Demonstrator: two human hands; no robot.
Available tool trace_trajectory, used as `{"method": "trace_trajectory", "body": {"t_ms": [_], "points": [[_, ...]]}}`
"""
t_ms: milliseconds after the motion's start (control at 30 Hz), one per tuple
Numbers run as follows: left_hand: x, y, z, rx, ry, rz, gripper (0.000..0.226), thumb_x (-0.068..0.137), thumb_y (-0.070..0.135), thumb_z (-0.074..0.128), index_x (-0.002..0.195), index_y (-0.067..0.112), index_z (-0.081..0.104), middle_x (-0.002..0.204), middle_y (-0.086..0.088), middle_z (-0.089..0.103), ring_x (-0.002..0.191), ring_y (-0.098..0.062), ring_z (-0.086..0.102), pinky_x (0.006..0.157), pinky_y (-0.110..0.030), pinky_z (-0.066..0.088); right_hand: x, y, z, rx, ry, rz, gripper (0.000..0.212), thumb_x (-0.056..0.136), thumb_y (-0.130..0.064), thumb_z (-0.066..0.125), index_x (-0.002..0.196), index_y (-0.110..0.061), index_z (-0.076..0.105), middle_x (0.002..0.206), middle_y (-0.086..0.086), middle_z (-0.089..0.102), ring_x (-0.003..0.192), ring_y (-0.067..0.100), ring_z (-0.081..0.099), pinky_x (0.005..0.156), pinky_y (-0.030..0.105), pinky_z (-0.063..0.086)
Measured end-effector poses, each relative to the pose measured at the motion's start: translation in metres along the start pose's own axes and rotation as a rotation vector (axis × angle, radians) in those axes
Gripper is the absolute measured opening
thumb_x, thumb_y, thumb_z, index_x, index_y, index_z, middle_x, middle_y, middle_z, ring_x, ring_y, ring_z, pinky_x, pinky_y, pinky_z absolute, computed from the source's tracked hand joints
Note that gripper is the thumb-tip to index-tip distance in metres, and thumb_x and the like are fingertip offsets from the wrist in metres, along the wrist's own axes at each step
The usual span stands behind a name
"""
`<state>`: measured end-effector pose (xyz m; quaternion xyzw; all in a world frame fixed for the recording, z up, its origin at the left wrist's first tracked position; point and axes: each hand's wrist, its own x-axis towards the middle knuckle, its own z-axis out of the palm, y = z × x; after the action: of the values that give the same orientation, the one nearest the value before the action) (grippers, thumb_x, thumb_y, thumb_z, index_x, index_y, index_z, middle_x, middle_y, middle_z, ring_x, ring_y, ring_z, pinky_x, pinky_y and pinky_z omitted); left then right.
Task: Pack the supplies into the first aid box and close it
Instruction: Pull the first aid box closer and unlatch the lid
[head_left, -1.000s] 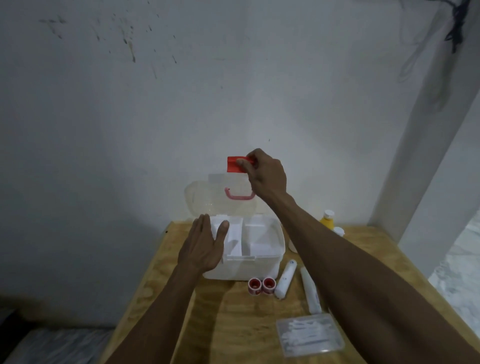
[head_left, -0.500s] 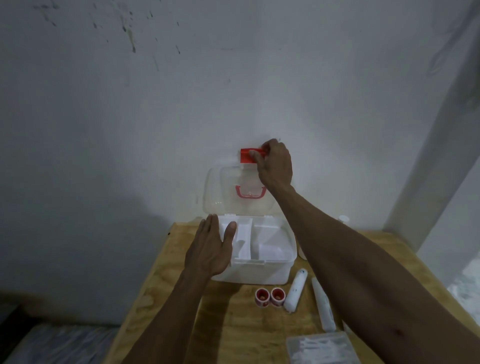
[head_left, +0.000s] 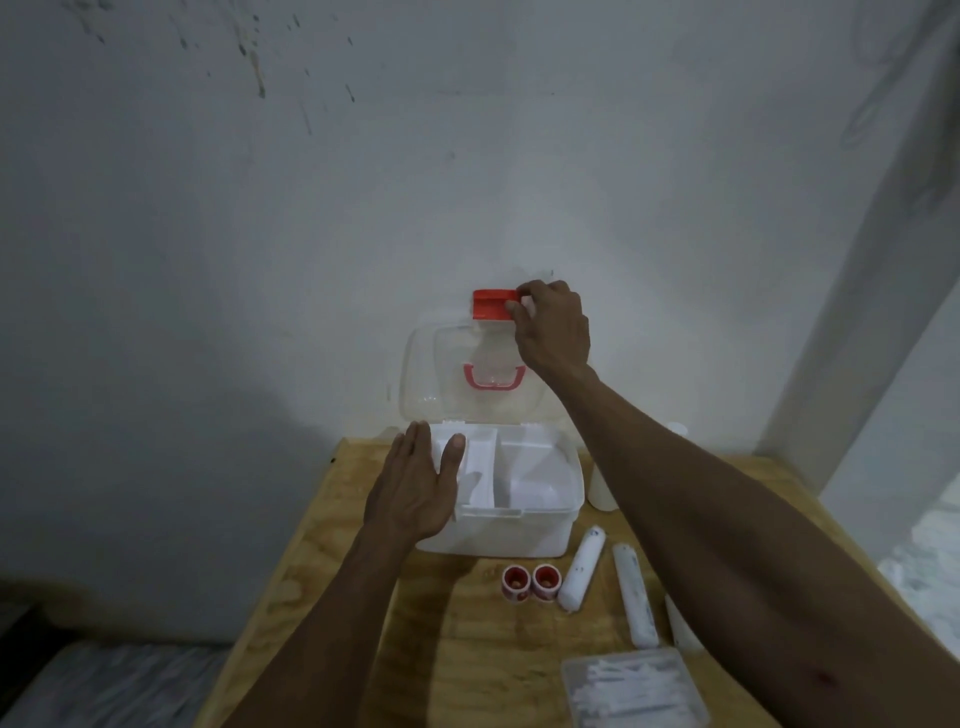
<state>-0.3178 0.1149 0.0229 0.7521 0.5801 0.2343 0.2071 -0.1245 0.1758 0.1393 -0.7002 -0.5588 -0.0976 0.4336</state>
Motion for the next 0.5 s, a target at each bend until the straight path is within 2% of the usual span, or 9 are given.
{"method": "trace_trajectory", "body": {"t_ms": [100,233,333,500], "points": [[0.003,-0.003,0.001,-0.005,-0.005,0.001,0.08,0.091,0.067,0.013,0.154,0.017,0.012,0.163,-0.003,0.017,0.15,-0.022,0.016,0.119,-0.044,0.019,-0.001,0.002,-0.004,0.021,-0.026,0.009,0.036,0.096,-0.038,0.055,0.126,-0.019,0.06,0.123,0.009,0.062,0.113,0.028,0.057,0.094,0.045,0.049],[0.004,-0.005,0.002,-0.003,-0.009,0.006,0.082,0.091,0.067,0.012,0.155,0.015,0.012,0.164,-0.004,0.015,0.151,-0.021,0.014,0.12,-0.042,0.015,-0.011,0.004,-0.016,0.096,-0.029,0.026,0.039,0.095,-0.04,0.056,0.129,-0.022,0.057,0.124,0.008,0.061,0.115,0.026,0.055,0.095,0.042,0.048],[0.005,-0.007,0.002,0.005,-0.018,0.016,0.086,0.09,0.07,0.01,0.155,0.014,0.013,0.164,-0.004,0.014,0.151,-0.02,0.013,0.121,-0.042,0.014,-0.033,0.009,-0.034,0.181,-0.008,0.017,0.034,0.093,-0.037,0.059,0.124,-0.022,0.06,0.114,0.005,0.065,0.104,0.019,0.06,0.091,0.039,0.051],[0.007,-0.01,0.004,0.019,0.002,0.017,0.088,0.089,0.073,0.01,0.154,0.015,0.018,0.163,-0.006,0.018,0.15,-0.024,0.018,0.121,-0.046,0.017,-0.089,0.019,-0.07,0.254,-0.003,0.009,0.027,0.092,-0.031,0.062,0.114,-0.016,0.067,0.101,0.002,0.07,0.089,0.013,0.064,0.082,0.025,0.049]]}}
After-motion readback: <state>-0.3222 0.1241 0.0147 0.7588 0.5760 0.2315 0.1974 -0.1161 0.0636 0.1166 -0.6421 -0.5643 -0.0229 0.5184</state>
